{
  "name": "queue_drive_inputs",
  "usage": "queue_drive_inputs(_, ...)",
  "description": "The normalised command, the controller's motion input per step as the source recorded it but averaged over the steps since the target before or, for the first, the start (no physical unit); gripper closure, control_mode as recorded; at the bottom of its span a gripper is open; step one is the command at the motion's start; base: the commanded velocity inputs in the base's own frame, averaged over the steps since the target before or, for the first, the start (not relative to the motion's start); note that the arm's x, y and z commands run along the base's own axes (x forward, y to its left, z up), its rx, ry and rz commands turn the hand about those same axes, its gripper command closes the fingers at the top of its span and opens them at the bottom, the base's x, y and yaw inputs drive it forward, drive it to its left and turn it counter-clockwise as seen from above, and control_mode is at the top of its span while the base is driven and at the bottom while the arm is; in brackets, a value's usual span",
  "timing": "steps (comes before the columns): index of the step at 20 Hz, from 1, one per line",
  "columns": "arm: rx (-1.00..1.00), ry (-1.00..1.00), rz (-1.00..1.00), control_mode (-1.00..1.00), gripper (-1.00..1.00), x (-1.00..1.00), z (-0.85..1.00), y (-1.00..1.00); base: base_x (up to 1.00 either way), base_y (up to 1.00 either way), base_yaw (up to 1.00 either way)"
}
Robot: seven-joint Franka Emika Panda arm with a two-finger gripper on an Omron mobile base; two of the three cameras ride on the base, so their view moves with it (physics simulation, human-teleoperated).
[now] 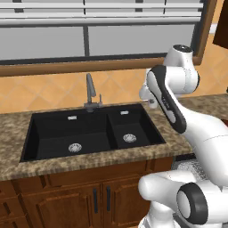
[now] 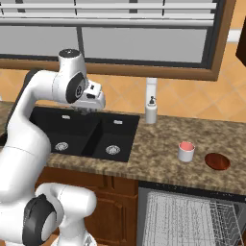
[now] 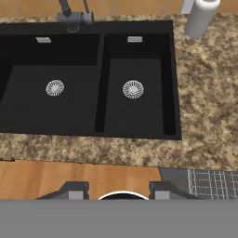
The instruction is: Pick up the cup and bowl from the counter, place them in the dishwasher, and close the dishwasher door.
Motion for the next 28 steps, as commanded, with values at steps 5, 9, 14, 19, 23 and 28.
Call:
queue_drive_inputs(5,0.00,0.00,-0.01,-1.00,-1.00,-0.58,-0.01,0.00,0.00,0.00,0.00)
queue_drive_inputs(9,0.00,0.00,0.00,-1.00,-1.00,-0.84,-0.14,0.00,0.00,0.00,0.00)
queue_drive_inputs(14,0.00,0.06,0.00,-1.00,-1.00,-0.70,-0.24,0.00,0.00,0.00,0.00)
queue_drive_inputs(19,0.00,0.05,0.00,1.00,-1.00,-0.28,-0.14,0.00,-0.05,0.00,0.00)
queue_drive_inputs(23,0.00,0.00,0.00,1.00,-1.00,0.00,0.00,0.00,0.00,0.17,-0.20)
queue_drive_inputs(28,0.00,0.00,0.00,1.00,-1.00,0.00,0.00,0.00,0.00,0.36,-0.66)
